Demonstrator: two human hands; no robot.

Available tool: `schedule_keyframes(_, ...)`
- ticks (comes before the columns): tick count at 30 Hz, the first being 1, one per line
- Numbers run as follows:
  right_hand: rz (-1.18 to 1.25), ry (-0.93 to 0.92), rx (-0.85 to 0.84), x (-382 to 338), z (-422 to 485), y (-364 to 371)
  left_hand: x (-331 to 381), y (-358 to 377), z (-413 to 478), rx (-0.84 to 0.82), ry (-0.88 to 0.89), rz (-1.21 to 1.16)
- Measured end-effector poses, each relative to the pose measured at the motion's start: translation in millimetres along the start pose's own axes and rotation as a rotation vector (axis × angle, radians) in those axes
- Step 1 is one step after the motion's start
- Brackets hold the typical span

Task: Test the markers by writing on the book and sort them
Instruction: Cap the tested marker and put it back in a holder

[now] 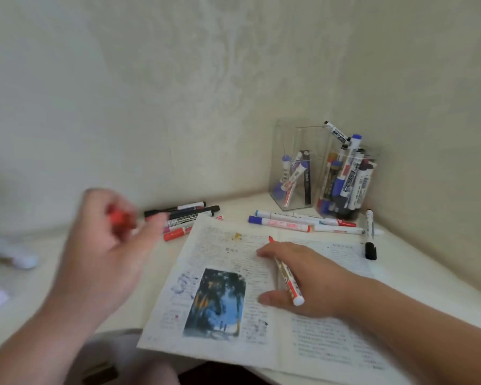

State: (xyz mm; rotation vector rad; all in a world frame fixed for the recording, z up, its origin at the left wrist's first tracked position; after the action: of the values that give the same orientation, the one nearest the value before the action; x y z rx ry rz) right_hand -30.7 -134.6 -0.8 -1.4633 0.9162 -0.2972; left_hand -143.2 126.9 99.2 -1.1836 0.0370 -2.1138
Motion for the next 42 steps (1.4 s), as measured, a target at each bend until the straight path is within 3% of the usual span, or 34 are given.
schedule_keyframes(3, 0.024, -0.002, 0.01, 0, 0, 2, 18, 88, 26, -0.549, 0.078, 0.182)
schedule_keyframes(5, 0.019, -0.006, 0.005, 0, -1, 2, 13, 143, 38, -0.769, 0.086, 0.32)
schedule_keyframes(10, 0.101, -0.055, 0.021, 8, -11, 3, -11, 235, 60, -0.953, 0.003, 0.348)
schedule_keyframes(14, 0.544, -0.09, 0.353, 30, -33, -30, -33, 267, 45, -1.036, -0.049, 0.36)
schedule_keyframes(16, 0.805, -0.012, 0.52, 56, -39, -56, -36, 272, 36, -1.109, 0.03, 0.495)
schedule_keyframes(18, 0.901, 0.104, 0.564, 79, -32, -77, -34, 272, 31, -1.182, 0.073, 0.581)
schedule_keyframes(21, 0.909, 0.319, 0.541, 108, -12, -93, -31, 269, 31, -1.222, 0.068, 0.596)
schedule_keyframes(24, 1.069, 0.387, 0.489, 121, 9, -76, -31, 266, 31, -1.188, 0.079, 0.595)
schedule_keyframes(29, 0.995, 0.221, 0.359, 108, 24, -51, -31, 265, 32, -1.089, 0.126, 0.63)
schedule_keyframes(42, 0.637, 0.129, 0.309, 99, 34, -57, -33, 279, 37, -1.098, 0.187, 0.667)
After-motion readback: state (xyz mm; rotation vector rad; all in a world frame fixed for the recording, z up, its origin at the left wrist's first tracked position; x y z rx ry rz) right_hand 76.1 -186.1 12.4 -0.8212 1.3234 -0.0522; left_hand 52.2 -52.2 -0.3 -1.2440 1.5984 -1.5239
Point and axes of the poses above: each hand's wrist, its own z-axis towards the middle knuckle, its own y-axis out of the palm, x = y × z, the point moved 8 cm from there along z, towards the middle knuckle, and after that the axes turned 8 degrees about -x, right-handed, at the moved point
